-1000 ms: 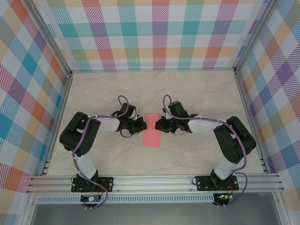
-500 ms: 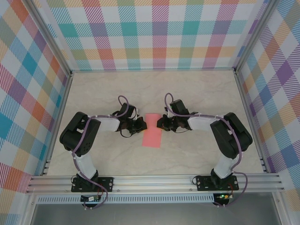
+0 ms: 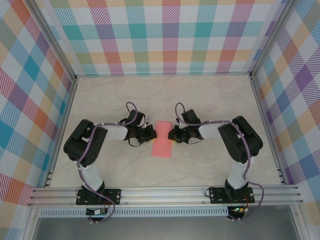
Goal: Fold a paper plane with a square sheet of paper (pick it up from the middle)
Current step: First fold in half a square sheet of paper at the center of the table.
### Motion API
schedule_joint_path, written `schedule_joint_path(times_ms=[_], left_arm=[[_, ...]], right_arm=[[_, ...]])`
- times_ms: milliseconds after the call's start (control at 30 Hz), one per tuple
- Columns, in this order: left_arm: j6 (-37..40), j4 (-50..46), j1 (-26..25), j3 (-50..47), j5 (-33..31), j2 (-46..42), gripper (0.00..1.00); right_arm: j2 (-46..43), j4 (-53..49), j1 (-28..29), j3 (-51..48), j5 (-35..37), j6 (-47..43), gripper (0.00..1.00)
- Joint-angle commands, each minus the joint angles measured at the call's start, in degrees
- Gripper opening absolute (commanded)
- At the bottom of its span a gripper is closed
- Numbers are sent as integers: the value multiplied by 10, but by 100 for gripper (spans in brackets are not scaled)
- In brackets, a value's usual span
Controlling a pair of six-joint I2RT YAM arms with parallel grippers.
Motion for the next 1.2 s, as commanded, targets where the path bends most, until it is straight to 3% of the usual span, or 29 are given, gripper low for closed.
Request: schedule_joint_path(times_ms=[0,267,900,1167], left_arm=[[15,-79,-9,-32,-42,30,0],[16,-81,-9,-37,-46,25,0],[19,-83,-9,-38,-52,24,0],[20,-86,-9,-38,-52,22,0]], right_arm=[[5,3,-2,-11,-3,-12,11],[-33,-26,-6,43,-19,-28,12],[44,-11,-26,32,-4,-34,12],[-1,-41,-31,77,-18,-44,12]])
